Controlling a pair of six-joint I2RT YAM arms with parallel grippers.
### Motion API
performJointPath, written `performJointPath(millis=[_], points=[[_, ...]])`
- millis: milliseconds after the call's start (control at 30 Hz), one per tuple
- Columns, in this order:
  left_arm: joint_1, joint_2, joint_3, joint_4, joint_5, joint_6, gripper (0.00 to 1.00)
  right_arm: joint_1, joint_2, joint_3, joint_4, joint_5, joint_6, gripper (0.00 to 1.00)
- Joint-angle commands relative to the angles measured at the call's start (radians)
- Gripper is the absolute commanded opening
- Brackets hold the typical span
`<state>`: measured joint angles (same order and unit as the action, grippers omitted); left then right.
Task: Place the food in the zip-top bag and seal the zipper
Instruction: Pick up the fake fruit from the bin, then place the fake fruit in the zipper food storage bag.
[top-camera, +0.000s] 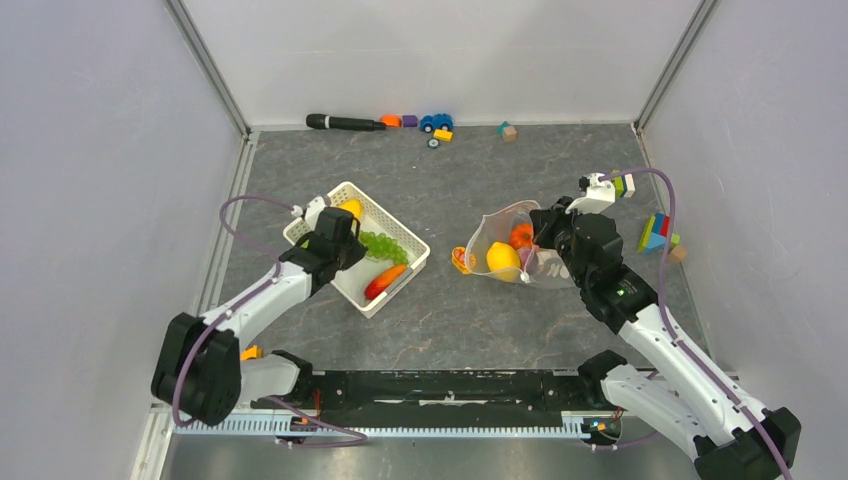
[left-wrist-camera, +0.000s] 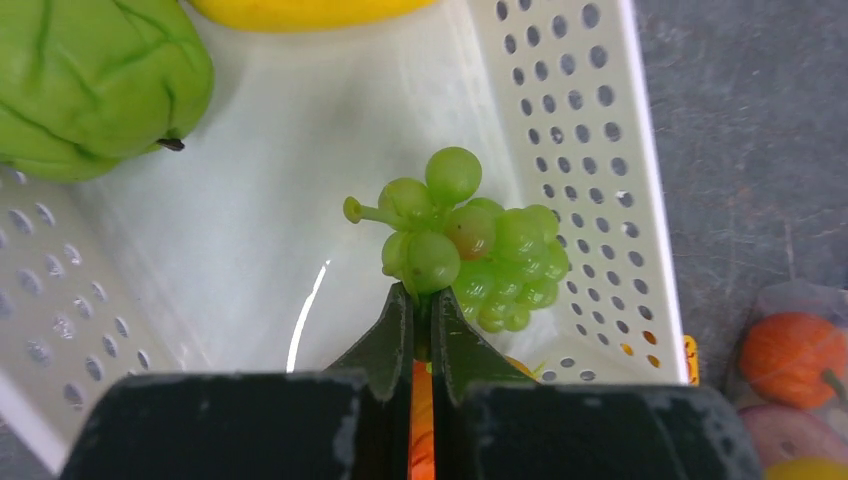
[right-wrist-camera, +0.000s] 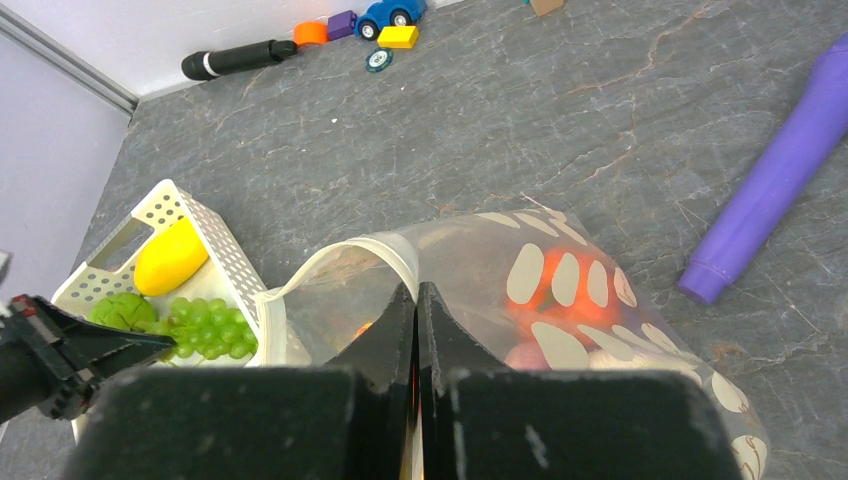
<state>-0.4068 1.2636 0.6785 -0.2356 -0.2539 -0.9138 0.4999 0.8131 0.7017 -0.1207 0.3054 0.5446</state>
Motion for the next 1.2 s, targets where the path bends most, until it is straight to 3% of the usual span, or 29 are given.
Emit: performJointPath(millis=[0,1167], points=[[0.002,-0.11,-0.015,-0.003,-0.087,0.046,0.02,0.002,-0.003,0.01,0.041,-0.014,0.006,0.0],[0.001,-0.455,0.028,0.011,-0.003,0.115,0.02,0.001,-0.025,0.01,0.041,-0.055,0.009,0.0]])
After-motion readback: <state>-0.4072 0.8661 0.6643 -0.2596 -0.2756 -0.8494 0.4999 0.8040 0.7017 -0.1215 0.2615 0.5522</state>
